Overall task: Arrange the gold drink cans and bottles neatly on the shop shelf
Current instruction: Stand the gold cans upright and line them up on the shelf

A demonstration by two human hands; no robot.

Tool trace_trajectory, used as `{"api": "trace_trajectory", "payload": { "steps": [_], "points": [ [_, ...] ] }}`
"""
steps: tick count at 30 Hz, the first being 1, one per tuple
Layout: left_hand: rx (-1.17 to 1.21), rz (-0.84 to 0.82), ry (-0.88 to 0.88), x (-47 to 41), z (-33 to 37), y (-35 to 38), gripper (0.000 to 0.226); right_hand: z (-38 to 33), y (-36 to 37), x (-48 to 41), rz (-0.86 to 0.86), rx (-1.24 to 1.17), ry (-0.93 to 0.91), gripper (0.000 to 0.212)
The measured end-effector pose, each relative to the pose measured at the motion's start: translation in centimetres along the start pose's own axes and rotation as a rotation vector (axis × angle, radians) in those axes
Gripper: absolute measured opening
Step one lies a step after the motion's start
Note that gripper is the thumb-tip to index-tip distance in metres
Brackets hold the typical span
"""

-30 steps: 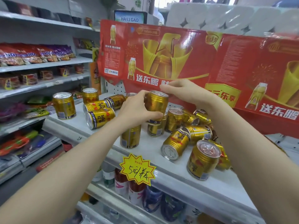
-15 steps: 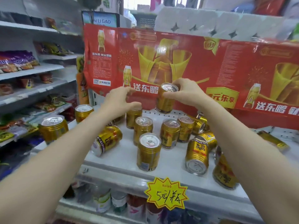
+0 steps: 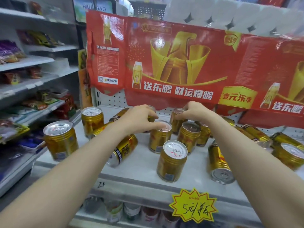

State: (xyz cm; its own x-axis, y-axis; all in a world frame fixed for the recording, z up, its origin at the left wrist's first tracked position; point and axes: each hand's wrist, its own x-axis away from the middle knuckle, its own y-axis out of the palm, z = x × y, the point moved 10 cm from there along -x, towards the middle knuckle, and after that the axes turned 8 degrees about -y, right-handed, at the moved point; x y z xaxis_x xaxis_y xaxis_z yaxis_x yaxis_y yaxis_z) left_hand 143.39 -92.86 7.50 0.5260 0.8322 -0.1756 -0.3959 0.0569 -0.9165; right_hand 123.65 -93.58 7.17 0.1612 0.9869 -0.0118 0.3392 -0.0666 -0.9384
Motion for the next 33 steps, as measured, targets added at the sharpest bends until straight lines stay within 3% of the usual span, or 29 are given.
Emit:
{"api": "trace_trajectory", "payload": {
  "steps": [5, 10, 15, 20, 25, 33],
  "points": [
    [-0.049, 0.068, -0.012, 0.9, -2.0, -2.7, 0.062, -1.1, -0.2, 0.5, -0.036, 0.110, 0.011, 0.050],
    [-0.279, 0.086, -0.212, 3.1, -9.8, -8.0, 0.065, -9.3, -1.9, 0.9, 0.076, 0.101, -0.223, 0.069],
    [-0.352, -0.080, -0.338, 4.7, -14.7, -7.1, 0.060, -18.7, 2.7, -0.4, -0.117, 0.281, -0.501, 0.072],
    [-0.225, -0.031, -0.355, 4.8, -15.9, -6.9, 0.062, -21.8, 9.4, -2.7, -0.386, 0.561, -0.598, 0.093],
    [-0.205, -0.026, -0.365, 4.7, -16.1, -7.0, 0.062, -22.3, 11.4, -3.9, -0.435, 0.631, -0.687, 0.083],
    [-0.214, -0.022, -0.374, 4.2, -16.4, -6.8, 0.063, -20.7, 11.4, -5.9, -0.375, 0.488, -0.594, 0.056]
  ]
}}
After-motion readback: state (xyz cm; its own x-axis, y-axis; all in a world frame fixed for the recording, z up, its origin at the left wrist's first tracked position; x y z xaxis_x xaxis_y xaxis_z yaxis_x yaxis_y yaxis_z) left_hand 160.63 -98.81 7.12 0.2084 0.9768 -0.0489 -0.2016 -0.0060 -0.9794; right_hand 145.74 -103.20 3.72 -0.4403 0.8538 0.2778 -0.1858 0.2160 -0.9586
